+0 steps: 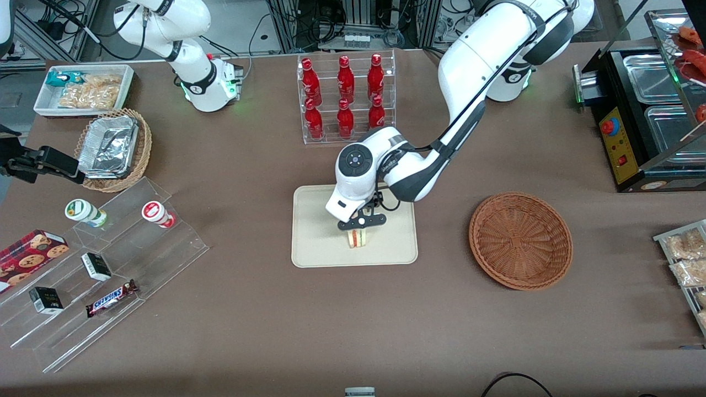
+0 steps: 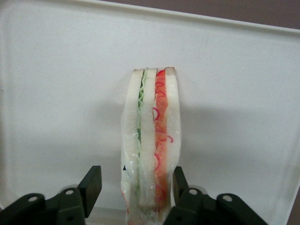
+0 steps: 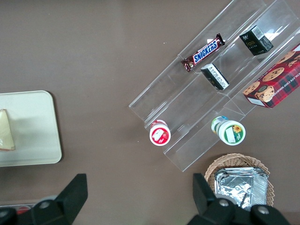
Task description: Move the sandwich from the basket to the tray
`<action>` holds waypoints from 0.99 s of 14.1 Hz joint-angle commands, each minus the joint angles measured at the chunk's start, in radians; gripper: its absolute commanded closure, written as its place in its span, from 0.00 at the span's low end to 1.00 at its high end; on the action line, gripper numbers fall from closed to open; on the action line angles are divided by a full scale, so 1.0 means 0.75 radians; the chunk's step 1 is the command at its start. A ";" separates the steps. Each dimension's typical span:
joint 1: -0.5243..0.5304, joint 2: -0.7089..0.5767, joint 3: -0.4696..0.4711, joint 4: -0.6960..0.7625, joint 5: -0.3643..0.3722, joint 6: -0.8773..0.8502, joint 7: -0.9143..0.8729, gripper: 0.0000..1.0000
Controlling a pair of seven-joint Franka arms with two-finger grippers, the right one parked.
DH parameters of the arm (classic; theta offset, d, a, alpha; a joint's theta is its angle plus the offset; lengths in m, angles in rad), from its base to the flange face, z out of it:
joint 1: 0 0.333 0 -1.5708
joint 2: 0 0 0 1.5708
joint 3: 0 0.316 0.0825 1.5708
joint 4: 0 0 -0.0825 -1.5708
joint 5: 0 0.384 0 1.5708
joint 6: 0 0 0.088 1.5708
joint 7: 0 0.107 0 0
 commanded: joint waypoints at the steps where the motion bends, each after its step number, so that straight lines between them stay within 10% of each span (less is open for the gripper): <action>1: -0.006 -0.019 0.052 0.048 0.026 -0.038 -0.025 0.00; 7: 0.002 -0.076 0.132 0.291 0.026 -0.295 -0.007 0.00; 14: 0.269 -0.450 0.169 0.124 -0.011 -0.565 0.264 0.00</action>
